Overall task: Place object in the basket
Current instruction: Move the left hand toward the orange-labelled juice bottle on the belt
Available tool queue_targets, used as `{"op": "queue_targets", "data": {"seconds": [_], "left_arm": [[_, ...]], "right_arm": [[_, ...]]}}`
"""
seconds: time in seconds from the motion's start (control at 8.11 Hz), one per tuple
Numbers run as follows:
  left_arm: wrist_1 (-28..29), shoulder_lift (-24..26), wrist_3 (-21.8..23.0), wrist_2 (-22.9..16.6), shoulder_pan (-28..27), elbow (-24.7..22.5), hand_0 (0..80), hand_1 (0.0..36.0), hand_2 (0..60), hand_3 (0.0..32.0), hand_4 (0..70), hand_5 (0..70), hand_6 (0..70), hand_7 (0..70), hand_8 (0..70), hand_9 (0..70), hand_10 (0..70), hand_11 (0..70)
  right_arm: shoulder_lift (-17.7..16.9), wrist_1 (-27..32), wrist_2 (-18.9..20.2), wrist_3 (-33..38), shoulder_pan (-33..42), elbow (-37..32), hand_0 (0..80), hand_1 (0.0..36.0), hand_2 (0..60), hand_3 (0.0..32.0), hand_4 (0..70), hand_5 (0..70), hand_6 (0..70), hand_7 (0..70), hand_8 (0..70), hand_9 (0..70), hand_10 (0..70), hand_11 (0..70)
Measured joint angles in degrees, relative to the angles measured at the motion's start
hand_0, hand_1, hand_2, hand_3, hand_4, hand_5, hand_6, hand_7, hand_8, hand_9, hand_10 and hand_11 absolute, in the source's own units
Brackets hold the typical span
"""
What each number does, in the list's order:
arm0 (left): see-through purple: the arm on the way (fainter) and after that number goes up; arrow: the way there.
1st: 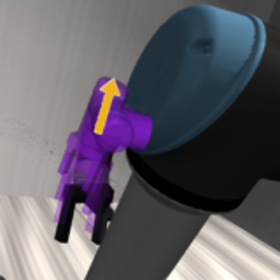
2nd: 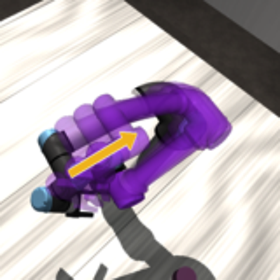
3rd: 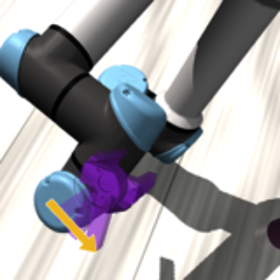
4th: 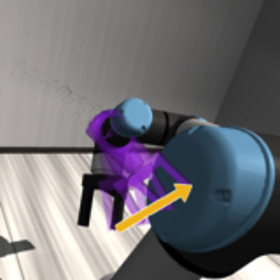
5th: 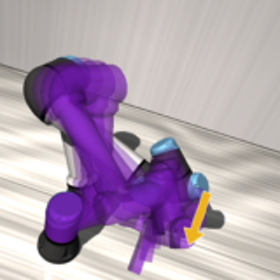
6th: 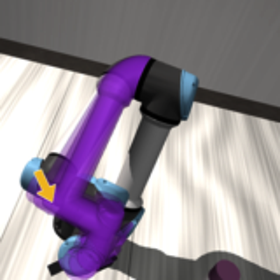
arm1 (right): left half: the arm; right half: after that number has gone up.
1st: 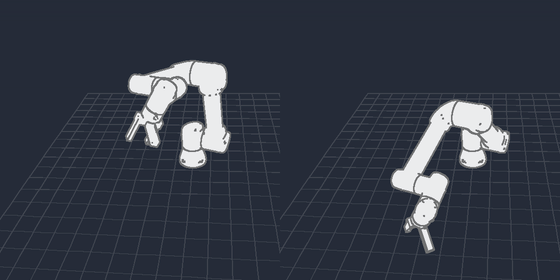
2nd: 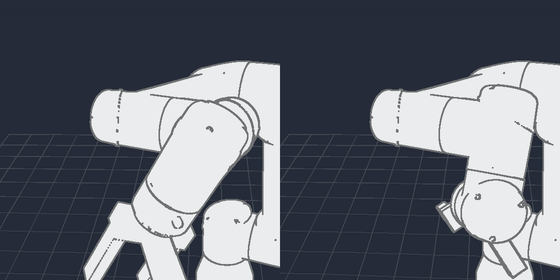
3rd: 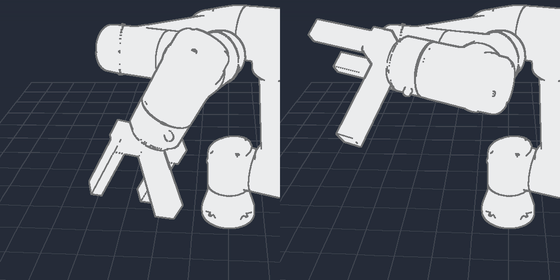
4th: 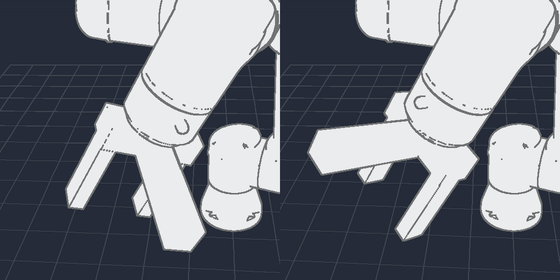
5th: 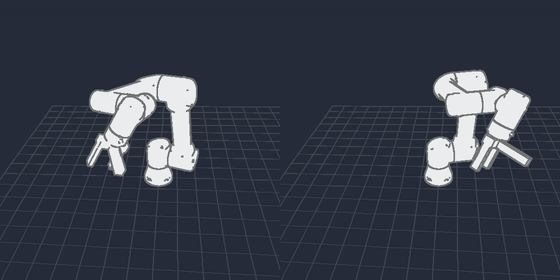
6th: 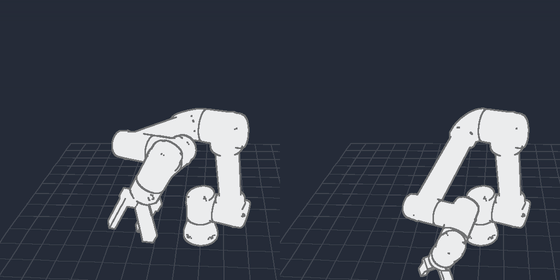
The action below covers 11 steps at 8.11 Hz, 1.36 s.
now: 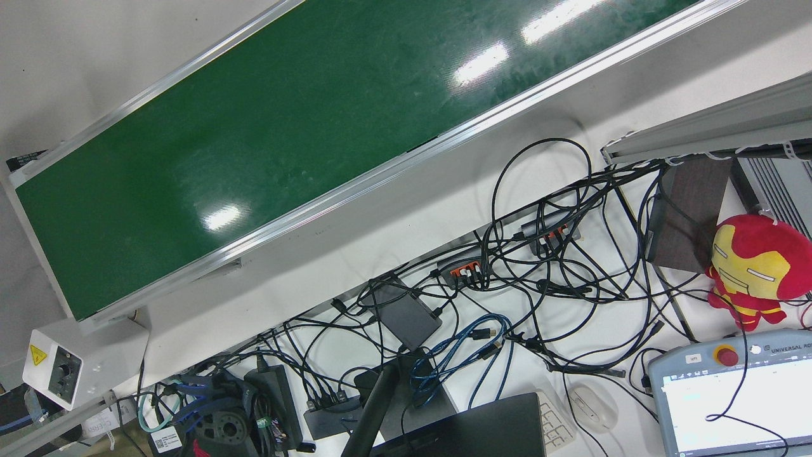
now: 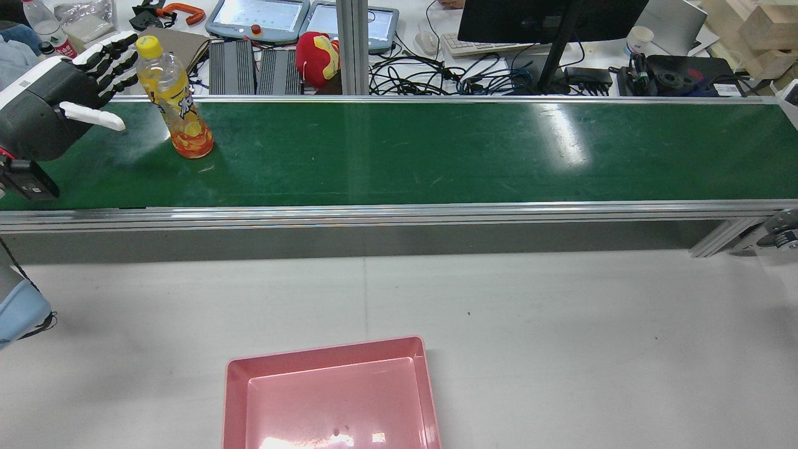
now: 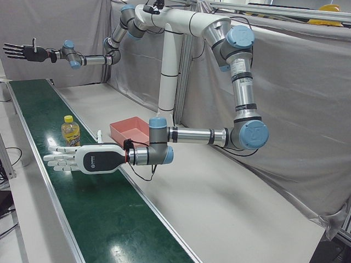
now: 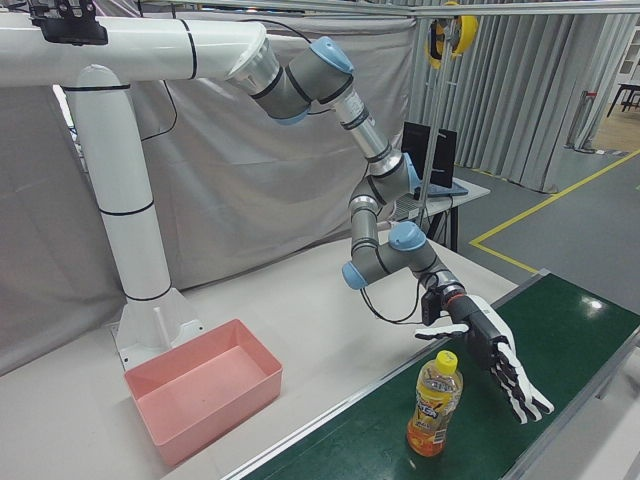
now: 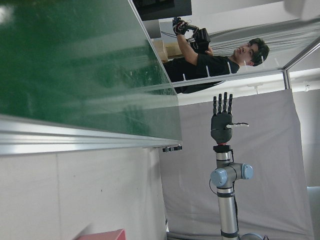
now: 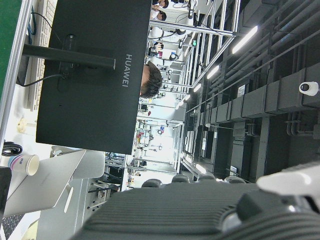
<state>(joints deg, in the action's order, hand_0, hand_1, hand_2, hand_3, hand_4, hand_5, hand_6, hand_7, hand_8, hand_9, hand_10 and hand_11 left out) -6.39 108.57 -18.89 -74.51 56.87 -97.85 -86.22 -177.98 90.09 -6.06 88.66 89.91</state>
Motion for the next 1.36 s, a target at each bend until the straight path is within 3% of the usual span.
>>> {"op": "queue_targets", "data": {"seconds": [0.62, 1.11, 1.23, 1.36], "left_arm": [[-2.0, 3.1, -0.4, 0.2, -2.5, 0.3, 57.8, 11.2, 0.0, 0.0, 9.5, 16.2, 0.0, 0.0, 3.4, 5.8, 5.5, 9.9], [-3.8, 6.0, -0.4, 0.2, -2.5, 0.9, 58.0, 11.3, 0.0, 0.0, 16.8, 18.9, 0.0, 0.0, 4.4, 7.3, 7.4, 12.5], [-4.2, 6.7, -0.4, 0.2, -2.5, 1.3, 58.6, 12.1, 0.0, 0.0, 19.8, 21.9, 0.0, 0.1, 5.6, 9.1, 9.4, 15.5], [-4.7, 7.3, -0.4, 0.2, -2.5, 1.7, 59.2, 12.7, 0.0, 0.0, 29.7, 33.1, 5.5, 9.3, 13.9, 21.3, 27.6, 41.3]], "right_arm": [[0.0, 0.0, 0.0, 0.0, 0.0, 0.1, 0.0, 0.0, 0.0, 0.0, 0.0, 0.0, 0.0, 0.0, 0.0, 0.0, 0.0, 0.0], [0.0, 0.0, 0.0, 0.0, 0.0, 0.1, 0.0, 0.0, 0.0, 0.0, 0.0, 0.0, 0.0, 0.0, 0.0, 0.0, 0.0, 0.0], [0.0, 0.0, 0.0, 0.0, 0.0, 0.1, 0.0, 0.0, 0.0, 0.0, 0.0, 0.0, 0.0, 0.0, 0.0, 0.0, 0.0, 0.0], [0.0, 0.0, 0.0, 0.0, 0.0, 0.1, 0.0, 0.0, 0.0, 0.0, 0.0, 0.0, 0.0, 0.0, 0.0, 0.0, 0.0, 0.0]]}}
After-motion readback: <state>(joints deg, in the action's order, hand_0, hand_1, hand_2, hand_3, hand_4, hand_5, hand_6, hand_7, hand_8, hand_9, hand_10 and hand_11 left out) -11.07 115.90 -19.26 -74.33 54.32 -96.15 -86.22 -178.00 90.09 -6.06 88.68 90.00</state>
